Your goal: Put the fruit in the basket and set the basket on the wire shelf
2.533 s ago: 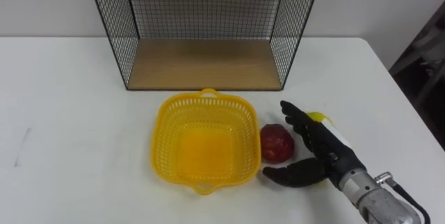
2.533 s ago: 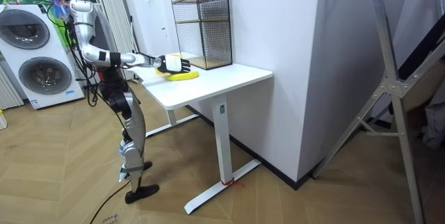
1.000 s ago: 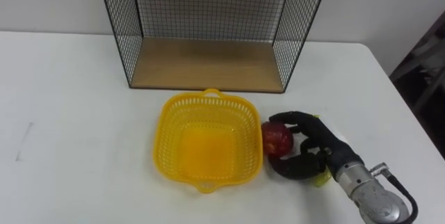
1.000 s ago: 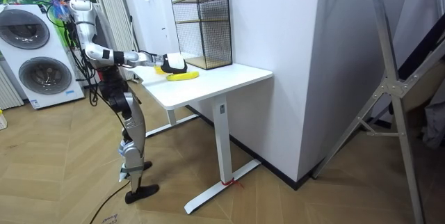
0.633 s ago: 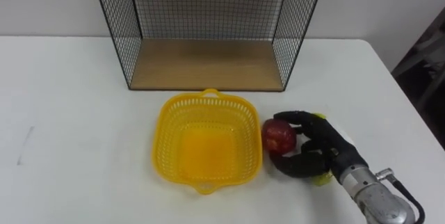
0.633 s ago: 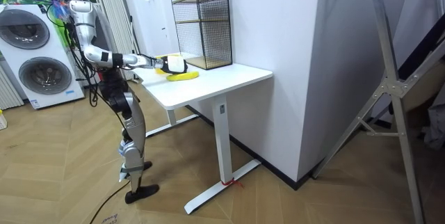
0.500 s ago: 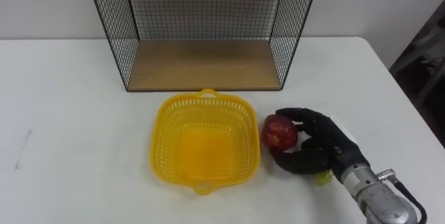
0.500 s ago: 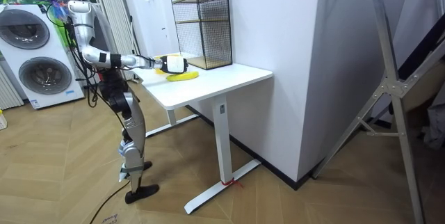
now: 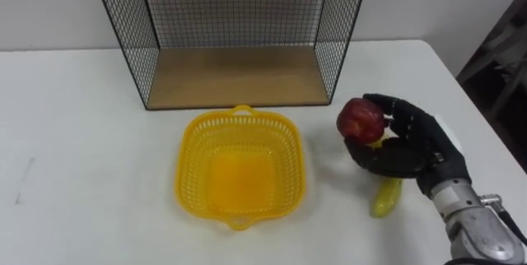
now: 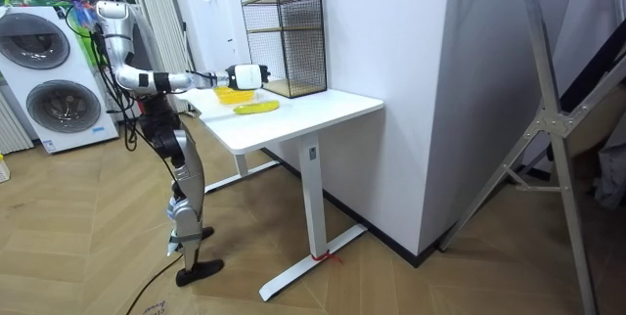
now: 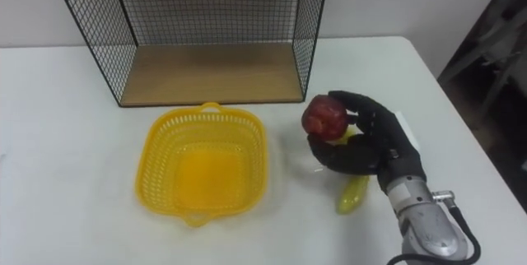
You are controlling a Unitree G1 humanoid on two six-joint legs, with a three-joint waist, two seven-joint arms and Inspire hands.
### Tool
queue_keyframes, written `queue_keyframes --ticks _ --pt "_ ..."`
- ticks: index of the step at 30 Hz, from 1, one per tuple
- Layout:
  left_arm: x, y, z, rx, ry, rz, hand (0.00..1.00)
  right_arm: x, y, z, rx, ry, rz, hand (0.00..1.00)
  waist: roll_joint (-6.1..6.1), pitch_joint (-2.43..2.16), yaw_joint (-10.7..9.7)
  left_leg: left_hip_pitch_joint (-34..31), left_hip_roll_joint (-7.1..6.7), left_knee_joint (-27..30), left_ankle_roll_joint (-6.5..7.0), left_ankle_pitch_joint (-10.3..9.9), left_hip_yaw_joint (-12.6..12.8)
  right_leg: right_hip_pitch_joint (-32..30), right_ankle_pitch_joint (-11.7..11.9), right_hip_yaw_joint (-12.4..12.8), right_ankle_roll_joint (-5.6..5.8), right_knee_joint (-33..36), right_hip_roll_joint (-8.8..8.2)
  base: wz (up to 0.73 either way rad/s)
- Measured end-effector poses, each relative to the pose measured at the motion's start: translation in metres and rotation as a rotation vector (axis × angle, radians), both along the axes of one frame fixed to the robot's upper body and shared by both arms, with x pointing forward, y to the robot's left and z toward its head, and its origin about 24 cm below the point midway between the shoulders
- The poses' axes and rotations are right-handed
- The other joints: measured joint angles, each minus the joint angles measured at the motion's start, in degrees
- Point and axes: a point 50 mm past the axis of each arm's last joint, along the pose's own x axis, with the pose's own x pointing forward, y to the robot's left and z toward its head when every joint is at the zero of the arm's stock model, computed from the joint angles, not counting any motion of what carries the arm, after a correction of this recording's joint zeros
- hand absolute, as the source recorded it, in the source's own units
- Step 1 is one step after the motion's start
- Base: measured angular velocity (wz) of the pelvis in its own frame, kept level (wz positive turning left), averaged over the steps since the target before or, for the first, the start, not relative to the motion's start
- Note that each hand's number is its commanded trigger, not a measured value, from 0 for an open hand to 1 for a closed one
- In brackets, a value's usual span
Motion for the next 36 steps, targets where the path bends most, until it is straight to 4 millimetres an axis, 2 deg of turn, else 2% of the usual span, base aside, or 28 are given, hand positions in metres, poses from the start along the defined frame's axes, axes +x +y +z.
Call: queue_keyframes --ticks 8,11,20,26,35,36 --pt "0.004 -0.001 0.000 -0.012 -0.009 -0.007 0.00 0.003 0.012 0.033 -0.115 -0.140 0.036 1.00 -0.49 -0.06 0.3 -0.5 0.00 0.1 0.00 0.0 -0.2 -0.3 0.0 -0.2 0.00 0.0 0.02 0.00" --pt "0.008 -0.001 0.000 -0.020 -0.015 -0.011 0.00 0.004 0.019 0.037 -0.195 -0.152 0.086 1.00 -0.75 -0.04 1.0 -0.7 0.00 0.1 0.00 0.0 -0.1 -0.6 0.0 0.0 0.00 0.1 0.02 0.00" --pt "0.014 -0.001 0.000 -0.044 -0.009 -0.044 0.00 0.008 0.045 0.033 -0.302 -0.118 0.283 1.00 -1.72 0.00 1.8 -0.6 0.02 0.0 0.00 0.0 0.0 -0.5 0.0 0.3 0.00 0.1 0.10 0.00" --pt "0.023 -0.001 0.001 -0.047 -0.027 -0.059 0.00 0.005 0.064 0.023 -0.357 -0.053 0.443 1.00 -1.83 0.00 3.3 -1.2 0.05 0.2 0.01 0.0 -0.1 -1.1 0.0 0.3 -0.02 0.2 0.14 0.01" --pt "0.030 0.000 0.001 -0.040 -0.033 -0.094 0.00 0.005 0.078 0.022 -0.404 -0.049 0.529 1.00 -1.60 0.12 4.3 -2.2 0.16 0.9 0.01 0.0 -0.6 -1.2 0.4 -0.4 -0.09 0.2 0.16 0.02" --pt "0.030 0.000 0.001 -0.040 -0.034 -0.096 0.00 0.004 0.079 0.021 -0.405 -0.046 0.535 0.97 -1.60 0.12 4.3 -2.2 0.16 0.9 0.01 0.0 -0.6 -1.2 0.4 -0.4 -0.09 0.2 0.15 0.00"
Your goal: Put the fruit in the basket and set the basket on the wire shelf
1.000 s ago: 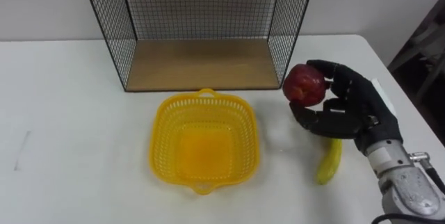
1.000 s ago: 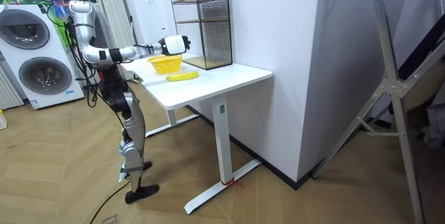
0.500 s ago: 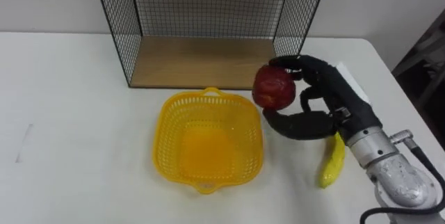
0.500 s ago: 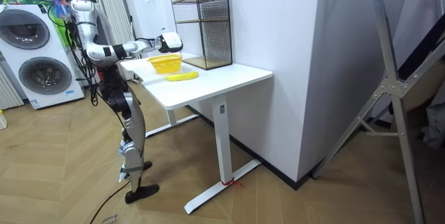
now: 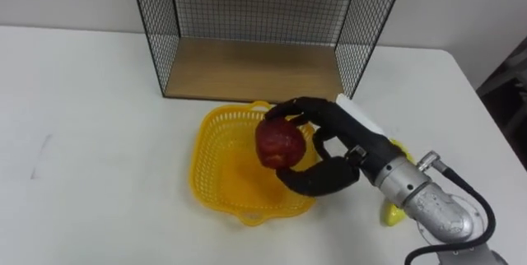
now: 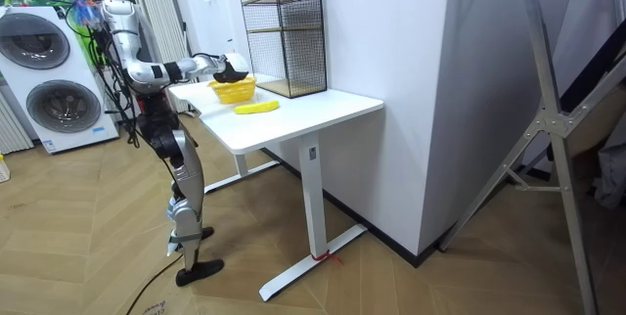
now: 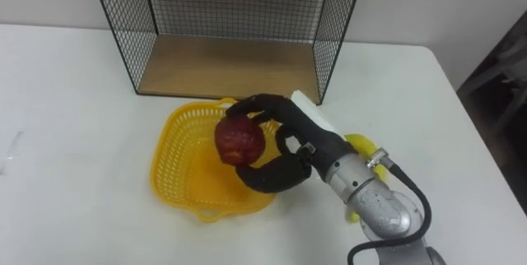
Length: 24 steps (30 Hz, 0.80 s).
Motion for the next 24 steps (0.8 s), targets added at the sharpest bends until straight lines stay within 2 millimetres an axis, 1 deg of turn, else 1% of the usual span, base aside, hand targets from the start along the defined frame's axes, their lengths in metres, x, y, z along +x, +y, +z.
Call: queue_keyframes --ticks 1,2,11,24 --pt "0.0008 -0.0006 -0.0001 -0.001 0.000 -0.008 0.00 -0.0006 0.0023 -0.0015 0.000 0.011 0.008 0.29 0.00 0.00 0.0 -0.1 0.00 0.0 0.00 0.0 0.0 0.0 0.0 -0.1 0.00 0.0 0.00 0.00" --pt "0.0014 -0.0012 -0.0002 -0.001 0.000 -0.014 0.00 -0.0011 0.0036 -0.0023 -0.003 0.018 0.018 0.00 0.02 0.01 0.0 -0.3 0.00 0.1 0.00 0.0 -0.1 0.0 0.1 -0.1 0.01 0.0 0.00 0.00" --pt "0.0019 -0.0013 -0.0001 -0.001 0.000 -0.017 0.00 -0.0031 0.0106 -0.0061 -0.041 0.030 0.048 0.00 0.01 0.01 0.1 -0.4 0.00 0.1 0.00 0.0 -0.4 -0.1 0.1 -0.3 -0.01 0.0 0.03 0.00" --pt "0.0013 -0.0012 -0.0002 -0.001 0.002 -0.017 0.00 -0.0027 0.0099 -0.0058 -0.046 0.027 0.045 0.00 0.05 0.05 0.1 0.3 0.00 0.0 0.01 0.0 -0.2 0.0 0.2 -0.1 -0.01 -0.1 0.02 0.00"
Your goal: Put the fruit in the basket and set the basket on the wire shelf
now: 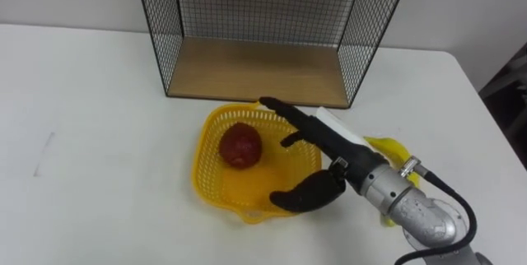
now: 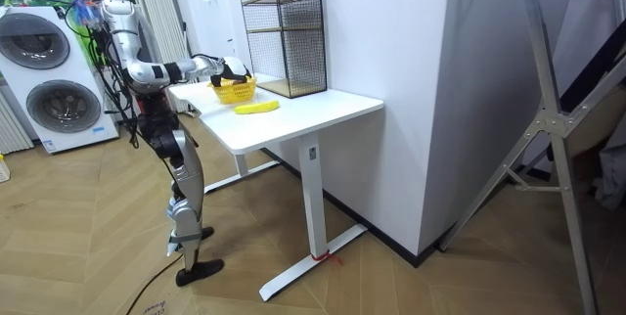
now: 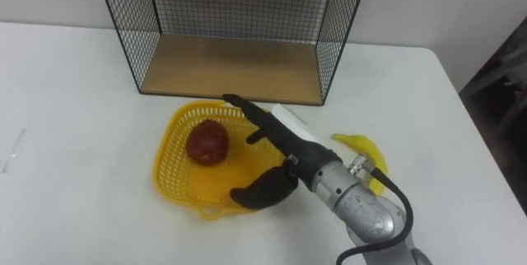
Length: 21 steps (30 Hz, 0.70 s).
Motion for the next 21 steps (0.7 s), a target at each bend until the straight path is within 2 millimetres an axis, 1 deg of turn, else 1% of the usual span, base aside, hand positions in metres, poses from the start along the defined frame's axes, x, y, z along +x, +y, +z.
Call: queue_keyframes --ticks 6,7,11,15,16,17,18,19,20,21 --pt "0.000 0.000 0.000 0.000 0.001 0.000 0.00 0.002 -0.005 0.002 -0.002 -0.008 -0.021 0.00 0.23 0.05 -0.1 0.1 0.02 -0.1 0.00 0.0 0.0 0.4 0.1 0.0 0.00 0.0 0.03 0.00" --pt "0.000 0.000 0.000 0.000 0.001 -0.001 0.00 0.002 -0.006 0.002 -0.002 -0.010 -0.026 0.00 0.42 0.17 -0.2 0.1 0.02 -0.1 0.00 0.0 0.0 0.6 0.2 0.0 0.01 0.0 0.03 0.00" --pt "-0.001 -0.001 0.000 0.001 0.002 -0.008 0.00 0.003 -0.012 0.005 0.039 -0.012 -0.049 0.00 0.92 0.16 -0.3 0.3 0.02 -0.4 0.04 0.0 0.1 0.7 0.2 0.0 0.02 0.0 0.05 0.00" --pt "-0.001 -0.001 0.000 0.002 0.001 -0.006 0.00 0.006 -0.020 0.009 0.092 -0.031 -0.106 0.00 1.02 0.17 -0.4 0.5 0.01 -0.4 0.09 0.1 0.0 0.7 0.2 0.0 0.02 0.0 0.01 0.00" --pt "-0.001 0.000 0.000 0.002 0.001 -0.003 0.00 0.007 -0.024 0.011 0.097 -0.048 -0.132 0.00 1.01 0.17 -0.5 0.5 0.01 -0.3 0.09 0.1 0.1 0.7 0.2 0.0 0.02 0.0 0.00 0.00" --pt "-0.001 0.000 0.000 0.001 -0.004 0.005 0.00 0.008 -0.030 0.015 0.126 -0.062 -0.162 0.00 0.78 0.02 -0.6 0.5 -0.01 -0.3 0.10 0.1 0.1 0.7 0.2 0.0 0.02 0.0 0.00 0.00" --pt "-0.002 0.001 0.000 0.002 -0.005 0.012 0.00 0.009 -0.033 0.017 0.145 -0.073 -0.178 0.00 0.76 0.00 -0.6 0.5 -0.01 -0.3 0.10 0.1 0.1 0.7 0.2 0.0 0.02 0.0 0.00 0.00" --pt "-0.005 0.003 0.000 0.007 0.001 0.025 0.00 0.010 -0.038 0.026 0.182 -0.114 -0.211 0.00 0.77 0.02 -0.8 0.7 -0.01 -0.3 0.10 0.1 0.1 0.8 0.2 0.0 0.02 0.0 0.00 0.00" --pt "-0.008 0.004 -0.001 0.010 0.008 0.032 0.00 0.010 -0.040 0.031 0.198 -0.138 -0.225 0.00 0.84 0.08 -1.0 0.8 -0.01 -0.3 0.10 0.1 0.1 0.9 0.2 0.0 0.02 -0.1 0.00 0.00" --pt "-0.012 0.005 -0.001 0.015 0.016 0.043 0.00 0.010 -0.044 0.040 0.238 -0.191 -0.253 0.00 1.02 0.20 -1.3 1.0 -0.01 -0.4 0.10 0.1 0.1 0.9 0.2 0.0 0.02 -0.1 0.00 0.00"
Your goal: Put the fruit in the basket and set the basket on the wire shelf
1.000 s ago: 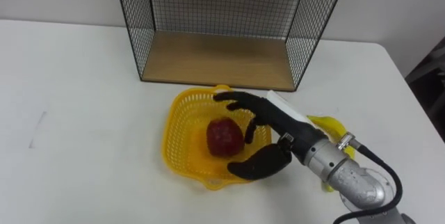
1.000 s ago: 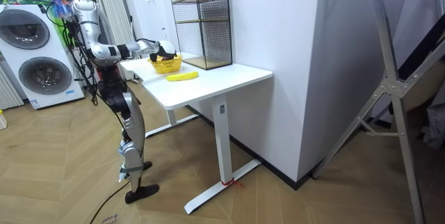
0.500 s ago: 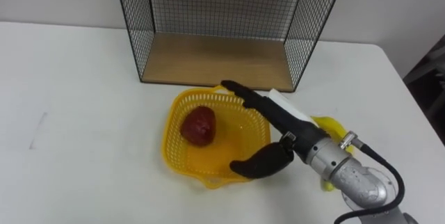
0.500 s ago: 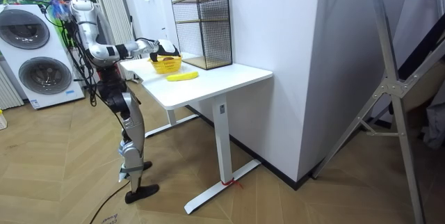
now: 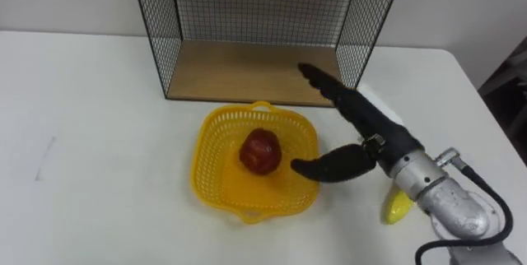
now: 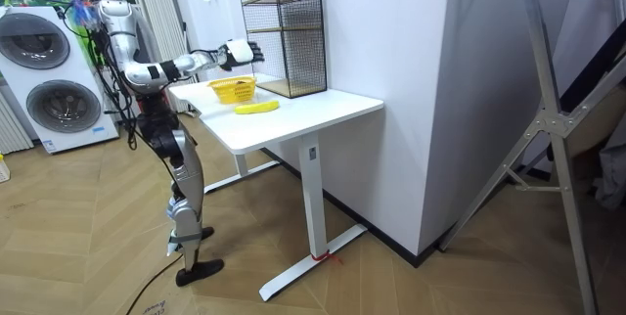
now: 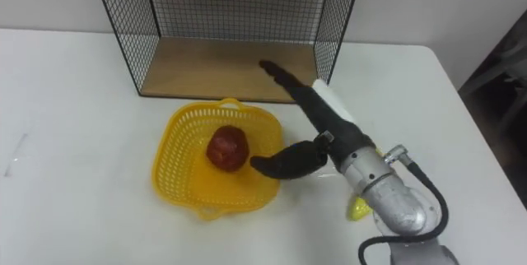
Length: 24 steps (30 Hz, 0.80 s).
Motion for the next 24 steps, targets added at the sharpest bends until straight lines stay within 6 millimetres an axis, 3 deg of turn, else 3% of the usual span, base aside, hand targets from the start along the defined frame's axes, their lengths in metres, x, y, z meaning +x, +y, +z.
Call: queue_keyframes --ticks 5,7,11,15,17,24 --pt "-0.015 0.001 -0.001 0.012 0.027 0.017 0.00 0.000 -0.016 0.032 0.126 -0.195 -0.121 0.00 -0.13 -0.01 -1.9 0.0 -0.02 -0.1 0.00 0.0 0.2 0.2 0.1 0.0 0.05 -0.9 0.04 0.00" --pt "-0.015 0.000 -0.001 0.011 0.020 0.015 0.00 -0.001 -0.021 0.036 0.138 -0.237 -0.168 0.00 -0.11 -0.03 -2.4 -0.2 -0.02 0.0 0.00 0.0 0.2 0.1 0.1 0.0 0.07 -0.9 0.03 0.02" --pt "-0.020 0.000 0.000 0.021 0.006 0.037 0.00 -0.002 -0.033 0.042 0.115 -0.309 -0.304 0.00 -0.30 -0.55 -3.2 -0.6 -0.14 -0.1 0.01 0.0 0.0 0.0 0.1 0.1 0.10 -0.9 0.01 0.02" --pt "-0.019 -0.002 0.000 0.016 -0.006 0.039 0.00 -0.003 -0.040 0.044 0.113 -0.355 -0.403 0.00 -0.17 -0.62 -3.3 -0.5 -0.14 -0.1 0.02 0.0 0.0 0.1 0.1 0.1 0.12 -0.8 0.01 0.00" --pt "-0.021 -0.005 0.000 0.010 -0.004 0.052 0.00 -0.003 -0.046 0.035 0.121 -0.341 -0.450 0.00 0.15 -0.40 -3.4 0.4 -0.14 -0.6 0.02 0.0 0.0 0.9 0.1 0.0 0.12 -0.9 -0.01 0.00" --pt "-0.025 -0.005 -0.001 0.020 0.032 0.074 0.00 -0.004 -0.065 -0.006 0.097 -0.175 -0.604 0.00 0.08 -0.51 -3.3 1.1 -0.14 -0.7 0.03 0.0 0.3 0.9 0.1 0.4 0.13 -0.9 -0.03 -0.02"
